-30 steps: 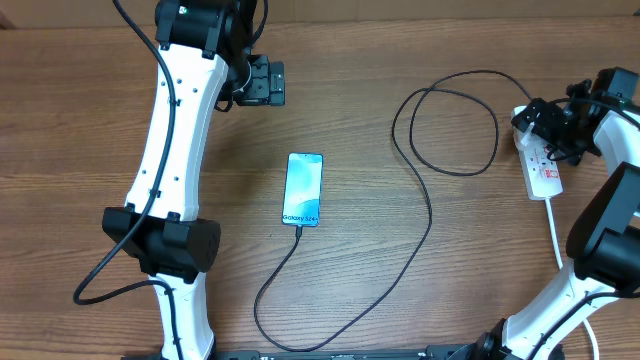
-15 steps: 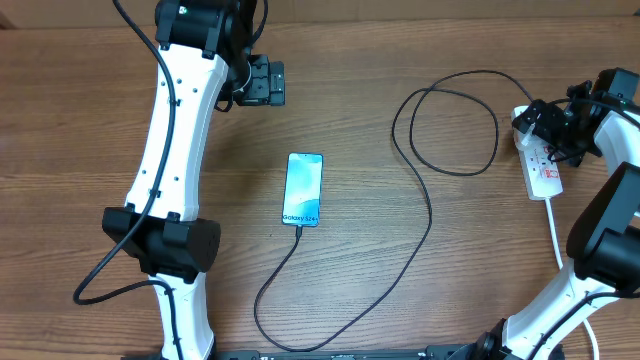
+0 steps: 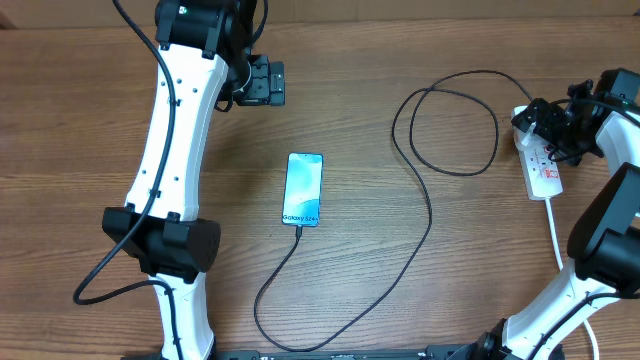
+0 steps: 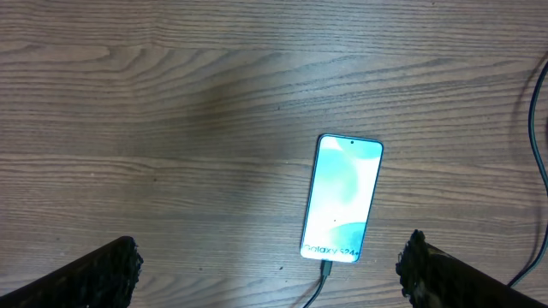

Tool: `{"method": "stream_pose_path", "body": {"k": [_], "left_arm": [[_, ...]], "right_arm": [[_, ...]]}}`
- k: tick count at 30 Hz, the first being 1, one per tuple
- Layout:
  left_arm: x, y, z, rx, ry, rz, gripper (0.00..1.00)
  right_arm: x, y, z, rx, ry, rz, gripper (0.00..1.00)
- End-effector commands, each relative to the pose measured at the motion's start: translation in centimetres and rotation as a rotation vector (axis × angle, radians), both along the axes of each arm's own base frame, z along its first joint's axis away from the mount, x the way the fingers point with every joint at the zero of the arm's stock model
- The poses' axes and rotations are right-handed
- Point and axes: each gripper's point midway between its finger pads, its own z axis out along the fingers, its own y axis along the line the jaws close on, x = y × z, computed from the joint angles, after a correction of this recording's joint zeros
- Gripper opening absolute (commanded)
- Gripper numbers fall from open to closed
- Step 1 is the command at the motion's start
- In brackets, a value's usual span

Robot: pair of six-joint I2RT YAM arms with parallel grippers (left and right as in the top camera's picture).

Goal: Plug charger to phone and switch on socket

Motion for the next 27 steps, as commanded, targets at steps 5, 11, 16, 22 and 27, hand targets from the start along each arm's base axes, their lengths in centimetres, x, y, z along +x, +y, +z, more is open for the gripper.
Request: {"method": "stream_pose_path", "body": {"k": [5, 11, 16, 22, 27], "left_arm": [[-0.01, -0.11, 0.99, 0.006, -0.032, -0.022, 1.00], [-0.01, -0.11, 0.99, 0.006, -0.032, -0.022, 1.00], [-0.01, -0.11, 0.99, 0.006, -0.032, -0.022, 1.00], [-0.01, -0.11, 0.99, 0.006, -0.032, -0.022, 1.00], [-0.01, -0.11, 0.99, 0.006, -0.032, -0.022, 1.00]], "right_arm": [[-0.90, 2.56, -1.13, 0.109, 0.037, 0.025, 1.00], [-1.14, 2.77, -1.17, 0.119, 0.046, 0.026, 1.00], [-1.05, 3.16, -1.01, 0.142, 0.038, 0.033, 1.00], [-0.99, 3.20, -0.97, 0.144, 0.034, 0.035, 1.00], [-0.87, 3.39, -0.85, 0.156, 0.026, 0.039, 1.00]]}}
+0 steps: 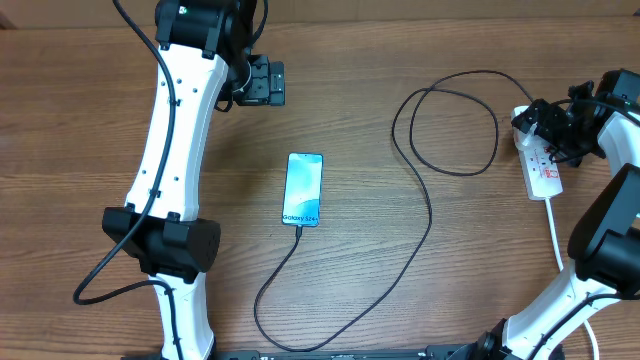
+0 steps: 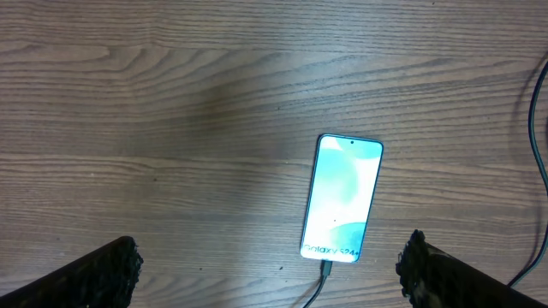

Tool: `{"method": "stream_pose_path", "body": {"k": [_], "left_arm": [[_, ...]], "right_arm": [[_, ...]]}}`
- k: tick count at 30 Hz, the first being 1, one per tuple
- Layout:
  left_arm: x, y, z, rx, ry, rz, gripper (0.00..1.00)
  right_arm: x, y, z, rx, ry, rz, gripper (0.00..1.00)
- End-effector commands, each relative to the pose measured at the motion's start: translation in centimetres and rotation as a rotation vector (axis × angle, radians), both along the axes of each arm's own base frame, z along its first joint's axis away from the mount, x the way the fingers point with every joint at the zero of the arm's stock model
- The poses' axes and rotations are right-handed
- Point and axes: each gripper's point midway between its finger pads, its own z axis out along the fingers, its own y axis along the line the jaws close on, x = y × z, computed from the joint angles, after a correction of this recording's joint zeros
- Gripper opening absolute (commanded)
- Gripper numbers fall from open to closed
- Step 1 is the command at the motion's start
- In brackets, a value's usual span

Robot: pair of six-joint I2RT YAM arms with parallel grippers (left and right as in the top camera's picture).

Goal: Plug charger to phone and switch on socket

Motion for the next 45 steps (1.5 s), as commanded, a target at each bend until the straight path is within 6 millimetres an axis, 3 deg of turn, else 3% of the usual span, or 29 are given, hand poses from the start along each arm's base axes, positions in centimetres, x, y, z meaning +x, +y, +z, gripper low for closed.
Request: {"method": "stream_pose_path", "body": {"k": [1, 14, 23, 28, 34, 45], "left_arm": [[0.0, -0.1, 1.0, 0.006, -0.033, -0.022, 1.00], [0.0, -0.1, 1.0, 0.006, -0.032, -0.022, 1.00], [0.0, -0.1, 1.0, 0.006, -0.032, -0.022, 1.00], [0.0, -0.1, 1.0, 0.006, -0.032, -0.022, 1.00], [0.0, -0.1, 1.0, 0.006, -0.032, -0.022, 1.00], [0.0, -0.1, 1.0, 0.006, -0.032, -0.022, 1.00]], "right_arm": [[-0.6, 3.2, -1.0, 0.137, 0.024, 0.034, 1.00], [-1.2, 4.0, -2.0, 0.172, 0.026, 0.040, 1.00], [-1.0, 1.8, -0.5, 0.169, 0.019, -0.023, 1.00], [-1.0, 0.3, 1.6, 0.156, -0.007, -0.071, 1.00], [-1.9, -1.0, 5.5, 0.074, -0.041, -0.099, 1.00], [-6.1, 0.4, 13.6, -0.025, -0.073, -0.121, 1.00]]}}
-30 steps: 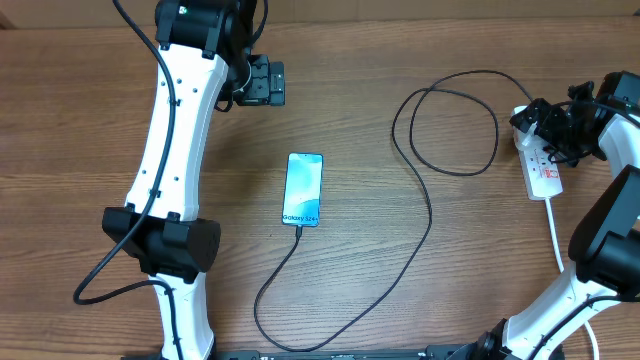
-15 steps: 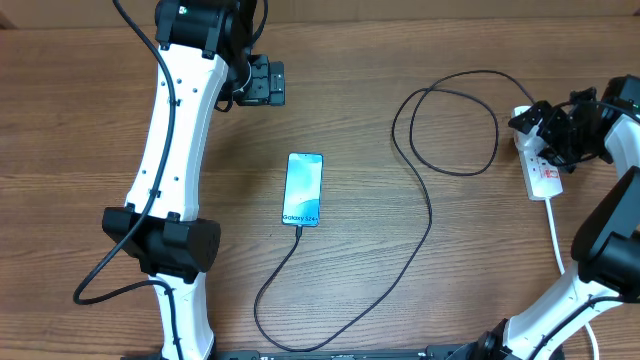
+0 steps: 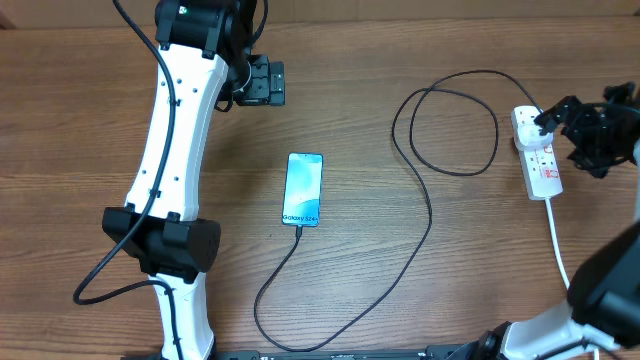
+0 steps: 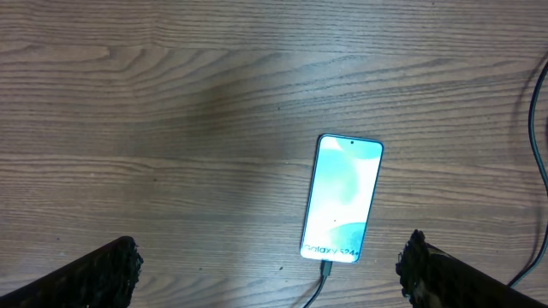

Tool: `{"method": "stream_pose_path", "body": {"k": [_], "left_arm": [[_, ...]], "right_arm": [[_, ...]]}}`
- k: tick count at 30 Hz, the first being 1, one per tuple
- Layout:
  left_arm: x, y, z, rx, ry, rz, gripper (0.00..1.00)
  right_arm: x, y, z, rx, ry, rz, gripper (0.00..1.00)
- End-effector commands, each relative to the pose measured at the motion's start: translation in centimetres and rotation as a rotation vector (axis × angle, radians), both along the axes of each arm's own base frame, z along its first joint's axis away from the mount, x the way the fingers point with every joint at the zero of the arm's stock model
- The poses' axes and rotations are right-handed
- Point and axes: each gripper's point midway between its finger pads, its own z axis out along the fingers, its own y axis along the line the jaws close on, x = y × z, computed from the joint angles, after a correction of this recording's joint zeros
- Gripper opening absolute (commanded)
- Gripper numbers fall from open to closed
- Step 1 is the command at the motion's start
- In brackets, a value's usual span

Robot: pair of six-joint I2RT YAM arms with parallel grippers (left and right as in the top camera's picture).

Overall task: Plug charger to phone and switch on socket
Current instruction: 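Lift the right gripper up off the power strip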

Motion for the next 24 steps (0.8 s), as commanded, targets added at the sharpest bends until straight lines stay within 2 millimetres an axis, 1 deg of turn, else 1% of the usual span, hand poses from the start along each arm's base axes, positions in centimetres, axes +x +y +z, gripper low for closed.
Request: {"method": "stream_pose_path", "body": {"k": [1, 4, 7, 9, 12, 14, 16, 24], "left_arm": [[0.0, -0.1, 1.0, 0.006, -0.032, -0.022, 1.00], [0.0, -0.1, 1.0, 0.006, -0.032, -0.022, 1.00], [0.0, -0.1, 1.0, 0.006, -0.032, -0.022, 1.00], [0.0, -0.1, 1.0, 0.007, -0.032, -0.022, 1.00], [0.0, -0.1, 1.0, 0.006, -0.032, -0.022, 1.00], [0.0, -0.1, 1.0, 0.006, -0.032, -0.022, 1.00], [0.0, -0.1, 1.0, 0.006, -0.032, -0.022, 1.00], [0.0, -0.1, 1.0, 0.006, -0.032, -0.022, 1.00]], "right_arm": [[-0.9, 0.1, 4.0, -0.085, -0.049, -0.017, 1.00], [-2.4, 0.7, 6.3, -0.132, -0.058, -0.031, 1.00], [-3.7, 2.1, 8.9, -0.163, -0.099, -0.022, 1.00], [-4.3, 3.0, 10.2, -0.175, -0.125, -0.010, 1.00], [-5.3, 4.0, 11.6, -0.180, -0.152, -0.004, 1.00], [-5.9, 4.4, 12.2, -0.174, -0.158, -0.011, 1.00], [-6.2, 4.5, 12.2, -0.172, -0.154, -0.012, 1.00], [-6.1, 4.5, 12.1, -0.171, -0.149, -0.012, 1.00]]}}
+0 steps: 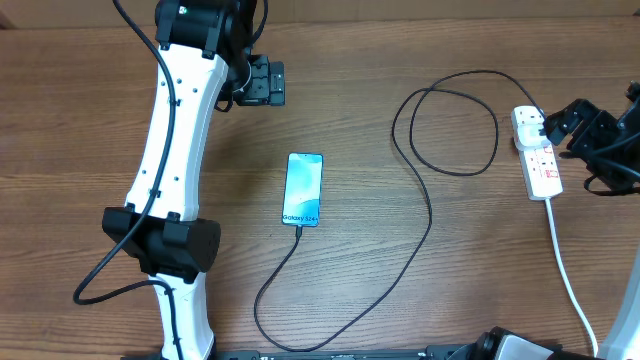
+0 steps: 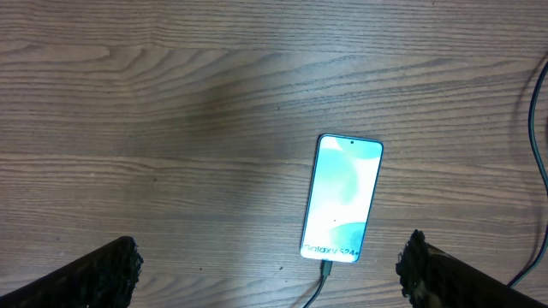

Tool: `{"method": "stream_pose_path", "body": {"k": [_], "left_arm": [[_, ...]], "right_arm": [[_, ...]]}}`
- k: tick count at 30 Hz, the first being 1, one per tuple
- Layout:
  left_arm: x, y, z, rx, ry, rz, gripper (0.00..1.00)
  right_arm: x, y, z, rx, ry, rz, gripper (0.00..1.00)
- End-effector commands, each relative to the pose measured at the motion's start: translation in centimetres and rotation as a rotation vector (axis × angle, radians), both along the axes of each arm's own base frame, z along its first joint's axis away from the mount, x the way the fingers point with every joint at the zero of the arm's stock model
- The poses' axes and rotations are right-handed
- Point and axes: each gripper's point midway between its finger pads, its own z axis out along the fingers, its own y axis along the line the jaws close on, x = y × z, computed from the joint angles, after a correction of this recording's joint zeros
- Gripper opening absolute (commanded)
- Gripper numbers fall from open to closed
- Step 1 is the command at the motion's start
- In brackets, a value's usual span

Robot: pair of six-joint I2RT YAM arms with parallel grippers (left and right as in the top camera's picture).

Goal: Plug charger to phone and switch on socket

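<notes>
The lit phone (image 1: 304, 189) lies face up mid-table, also seen in the left wrist view as the phone (image 2: 342, 198). The black charger cable (image 1: 428, 215) is plugged into its near end and loops back to the white power strip (image 1: 541, 157) at the right. My left gripper (image 1: 262, 83) hangs open well beyond the phone, and its fingertips (image 2: 96, 272) are spread wide with nothing between them. My right gripper (image 1: 572, 122) sits just right of the strip's far end, apart from it. Its jaws are too small to read.
The strip's white cord (image 1: 569, 275) runs toward the near right edge. The cable forms a wide loop (image 1: 445, 120) between the phone and the strip. The left arm's white links (image 1: 175, 150) stretch along the table's left side.
My right gripper has shifted a little farther right, away from the power strip. The left gripper, phone and cable are unchanged.
My right gripper stood over the far end of the power strip at the two oldest moments. It was then off the strip to the right, leaving the end uncovered, and is now farther right. The phone stayed lit and plugged in, and the left gripper stayed open.
</notes>
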Motion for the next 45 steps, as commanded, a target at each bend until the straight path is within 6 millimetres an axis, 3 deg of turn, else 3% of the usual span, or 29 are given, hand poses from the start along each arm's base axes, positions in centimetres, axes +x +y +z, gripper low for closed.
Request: {"method": "stream_pose_path", "body": {"k": [1, 38, 42, 45], "left_arm": [[0.0, -0.1, 1.0, 0.006, -0.032, -0.022, 1.00], [0.5, -0.3, 1.1, 0.006, -0.053, -0.023, 1.00], [2.3, -1.6, 2.2, -0.014, -0.154, -0.041, 1.00], [3.2, -2.7, 4.4, 0.004, -0.266, -0.057, 1.00]], "right_arm": [[0.2, -0.2, 0.8, -0.017, -0.019, -0.006, 1.00], [0.2, -0.2, 0.8, -0.017, -0.019, -0.006, 1.00], [0.2, -0.2, 0.8, -0.017, -0.019, -0.006, 1.00], [0.2, -0.2, 0.8, -0.017, -0.019, -0.006, 1.00]]}}
